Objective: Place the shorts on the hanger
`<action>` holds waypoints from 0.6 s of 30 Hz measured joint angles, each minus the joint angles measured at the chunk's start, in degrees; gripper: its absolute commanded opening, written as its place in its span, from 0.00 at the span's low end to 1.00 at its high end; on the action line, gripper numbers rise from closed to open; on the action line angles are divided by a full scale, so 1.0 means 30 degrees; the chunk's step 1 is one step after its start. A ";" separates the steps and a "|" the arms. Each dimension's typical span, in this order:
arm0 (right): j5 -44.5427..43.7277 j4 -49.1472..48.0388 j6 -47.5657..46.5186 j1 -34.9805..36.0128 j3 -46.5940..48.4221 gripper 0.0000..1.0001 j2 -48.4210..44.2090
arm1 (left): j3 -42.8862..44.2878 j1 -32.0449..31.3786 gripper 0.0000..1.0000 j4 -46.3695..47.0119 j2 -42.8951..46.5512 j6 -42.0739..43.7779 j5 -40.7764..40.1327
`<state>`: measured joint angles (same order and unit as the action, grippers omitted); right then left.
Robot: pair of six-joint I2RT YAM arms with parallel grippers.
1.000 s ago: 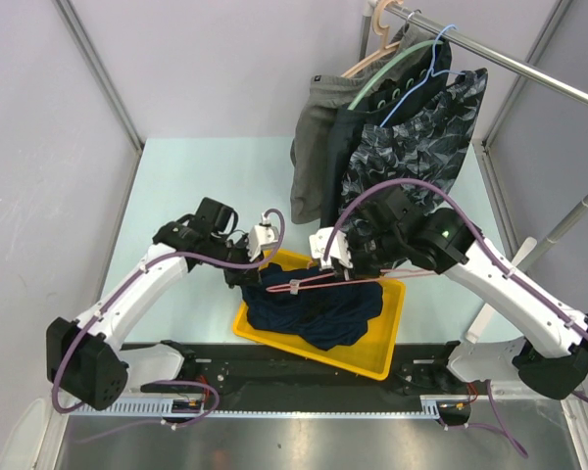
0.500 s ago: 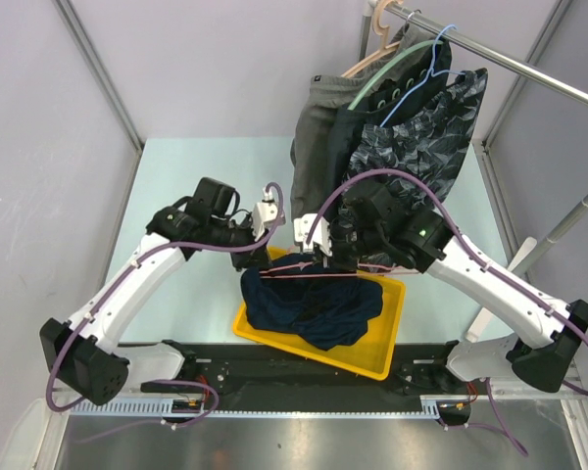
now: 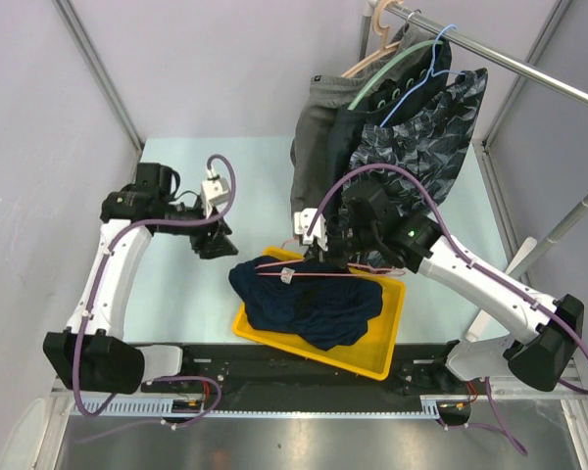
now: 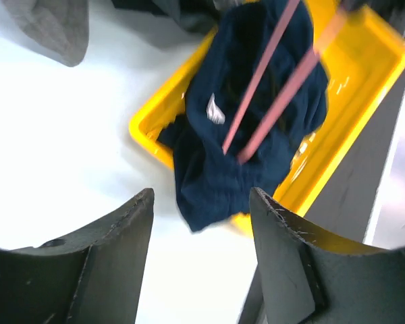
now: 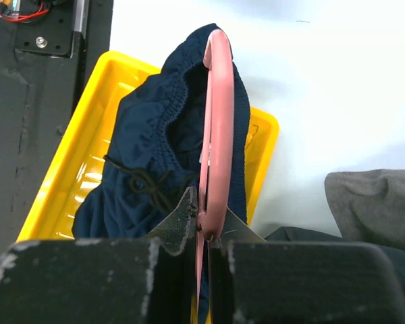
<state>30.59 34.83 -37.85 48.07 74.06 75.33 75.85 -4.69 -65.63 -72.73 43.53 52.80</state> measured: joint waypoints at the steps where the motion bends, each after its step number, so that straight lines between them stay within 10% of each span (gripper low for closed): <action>1: 0.0131 -0.0109 0.0000 -0.0117 -0.0073 0.00 -0.0007 | 0.0007 0.0233 0.64 -0.0510 0.0073 0.1027 -0.0029; 12: 0.1392 -0.0860 -0.0029 -0.0699 -0.0364 0.00 -0.0131 | -0.4495 -0.1807 0.73 -0.0736 0.2433 0.7512 -0.1654; 18: 0.1931 -0.0925 -0.0029 -0.0867 -0.0379 0.00 -0.0488 | -0.6309 -0.5136 0.44 0.2616 0.2841 0.7191 -0.2973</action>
<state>36.38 32.05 -37.93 45.47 72.93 73.87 56.93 -20.10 -57.78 -64.20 65.10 43.88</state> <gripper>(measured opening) 0.047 0.597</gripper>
